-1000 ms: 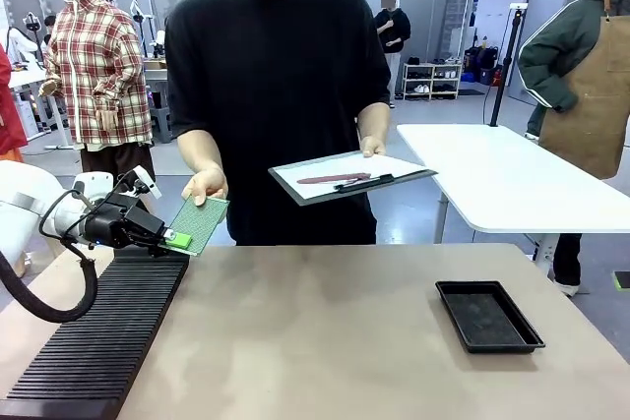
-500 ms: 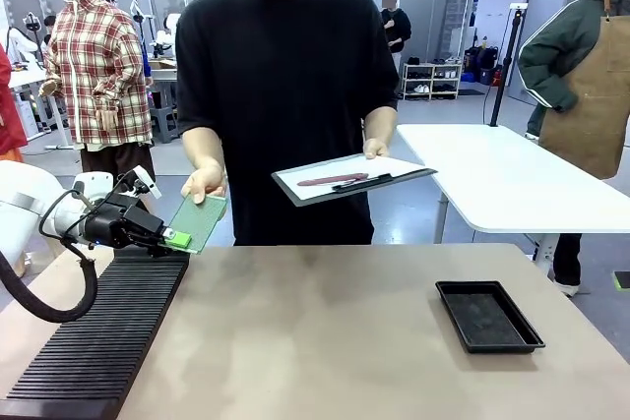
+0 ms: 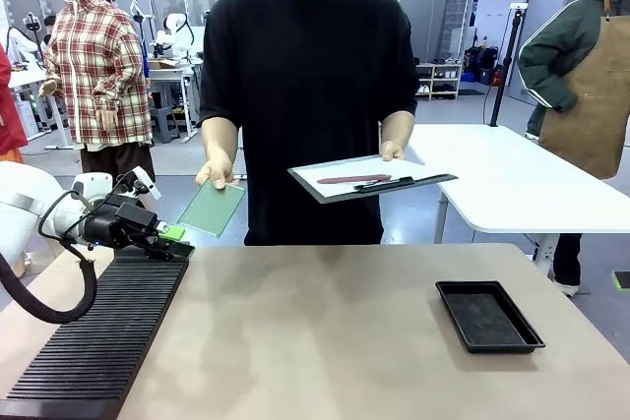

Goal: Inspect the PCB.
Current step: Release the Blank PCB you were holding, then pick up the Blank PCB that the human is holding.

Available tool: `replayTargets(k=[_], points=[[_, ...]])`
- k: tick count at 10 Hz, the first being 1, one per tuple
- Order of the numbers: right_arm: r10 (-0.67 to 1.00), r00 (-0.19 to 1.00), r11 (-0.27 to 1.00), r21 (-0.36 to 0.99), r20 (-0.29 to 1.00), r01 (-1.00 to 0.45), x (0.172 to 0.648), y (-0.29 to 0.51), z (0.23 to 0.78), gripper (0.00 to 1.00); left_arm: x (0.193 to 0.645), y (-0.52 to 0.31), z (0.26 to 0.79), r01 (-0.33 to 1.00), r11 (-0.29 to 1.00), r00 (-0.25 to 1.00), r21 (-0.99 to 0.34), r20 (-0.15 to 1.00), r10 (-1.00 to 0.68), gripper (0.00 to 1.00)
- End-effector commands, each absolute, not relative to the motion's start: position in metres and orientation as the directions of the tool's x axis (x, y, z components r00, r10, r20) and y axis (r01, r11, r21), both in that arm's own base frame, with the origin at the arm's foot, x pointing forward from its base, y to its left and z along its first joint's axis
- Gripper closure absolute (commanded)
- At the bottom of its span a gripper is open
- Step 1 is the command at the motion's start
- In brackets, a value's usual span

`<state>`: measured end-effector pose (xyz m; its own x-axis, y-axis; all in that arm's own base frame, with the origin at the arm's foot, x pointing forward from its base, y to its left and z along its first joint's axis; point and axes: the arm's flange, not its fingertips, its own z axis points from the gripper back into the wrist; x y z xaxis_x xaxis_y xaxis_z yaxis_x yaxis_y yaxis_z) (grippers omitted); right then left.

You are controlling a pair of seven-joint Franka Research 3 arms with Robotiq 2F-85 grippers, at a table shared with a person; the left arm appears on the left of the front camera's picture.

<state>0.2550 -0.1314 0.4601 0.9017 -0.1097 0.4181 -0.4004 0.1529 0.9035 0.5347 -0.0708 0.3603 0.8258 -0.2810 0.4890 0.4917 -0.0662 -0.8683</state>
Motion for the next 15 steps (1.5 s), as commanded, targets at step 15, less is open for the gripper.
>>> replayTargets(k=[15], points=[[-0.111,0.893,0.144,0.896,0.436,-0.42,0.255,-0.133,0.462,0.0,0.532,-0.07,0.359,0.494,-0.069,0.824,-0.867,0.492,-0.281,0.01]])
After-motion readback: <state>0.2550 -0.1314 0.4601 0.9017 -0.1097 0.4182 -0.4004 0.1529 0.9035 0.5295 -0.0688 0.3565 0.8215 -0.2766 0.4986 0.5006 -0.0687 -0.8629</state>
